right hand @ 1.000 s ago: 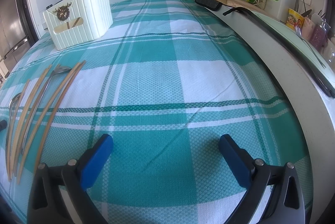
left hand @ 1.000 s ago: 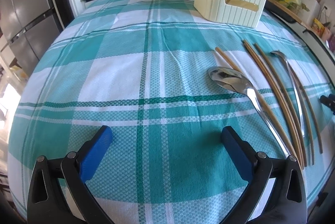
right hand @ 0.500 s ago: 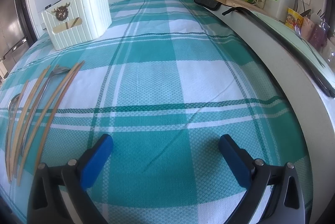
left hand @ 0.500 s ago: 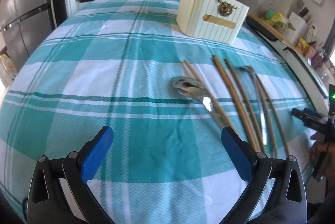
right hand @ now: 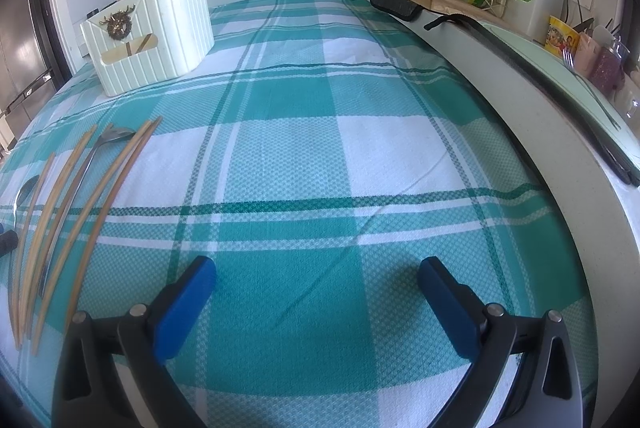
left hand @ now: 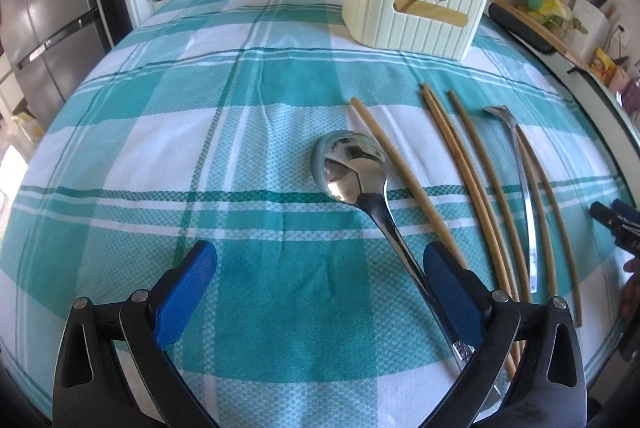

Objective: Organize utensils
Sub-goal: 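Move both grippers back over the remaining utensils on the tablecloth, then grasp the steel spoon handle with the left gripper while the right gripper grasps a chopstick, then lift the spoon and chopstick and carry both over the cream caddy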

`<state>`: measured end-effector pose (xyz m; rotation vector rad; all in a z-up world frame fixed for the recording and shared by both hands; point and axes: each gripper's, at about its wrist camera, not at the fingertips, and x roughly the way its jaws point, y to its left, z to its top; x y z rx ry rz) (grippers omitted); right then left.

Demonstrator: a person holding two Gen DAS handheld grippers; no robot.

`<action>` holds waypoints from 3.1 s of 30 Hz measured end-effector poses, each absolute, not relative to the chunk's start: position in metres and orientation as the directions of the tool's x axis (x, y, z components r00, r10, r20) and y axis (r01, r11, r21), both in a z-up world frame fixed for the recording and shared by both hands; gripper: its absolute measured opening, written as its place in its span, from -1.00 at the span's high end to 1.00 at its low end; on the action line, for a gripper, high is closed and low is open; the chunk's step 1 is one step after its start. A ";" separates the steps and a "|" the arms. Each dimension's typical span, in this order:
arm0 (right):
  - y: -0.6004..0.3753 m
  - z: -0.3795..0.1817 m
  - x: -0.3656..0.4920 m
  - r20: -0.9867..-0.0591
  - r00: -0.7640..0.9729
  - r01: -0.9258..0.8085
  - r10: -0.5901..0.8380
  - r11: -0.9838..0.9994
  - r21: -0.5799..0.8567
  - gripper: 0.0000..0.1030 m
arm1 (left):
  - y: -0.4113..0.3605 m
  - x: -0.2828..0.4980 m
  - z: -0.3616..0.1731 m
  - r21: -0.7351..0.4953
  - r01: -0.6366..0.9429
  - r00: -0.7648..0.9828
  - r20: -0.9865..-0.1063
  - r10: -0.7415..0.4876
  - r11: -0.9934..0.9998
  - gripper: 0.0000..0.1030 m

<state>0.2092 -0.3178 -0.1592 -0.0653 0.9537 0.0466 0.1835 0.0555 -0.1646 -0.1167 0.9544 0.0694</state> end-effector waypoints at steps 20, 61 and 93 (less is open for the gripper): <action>-0.198 -0.149 0.185 -0.831 0.539 -0.349 0.135 0.934 -0.075 -0.07 | 0.048 0.178 -0.163 -0.022 -0.115 0.542 -0.839 0.044 0.993 -0.99; -0.196 -0.124 0.307 -0.855 0.401 -0.420 0.330 0.895 0.149 0.88 | 0.072 0.236 -0.144 -0.281 -0.084 0.574 -0.798 -0.184 0.956 0.26; -0.242 -0.008 0.241 -0.653 0.620 -0.405 0.435 0.890 0.208 0.88 | 0.053 0.342 -0.137 -0.188 0.097 0.528 -0.823 -0.211 0.977 -0.41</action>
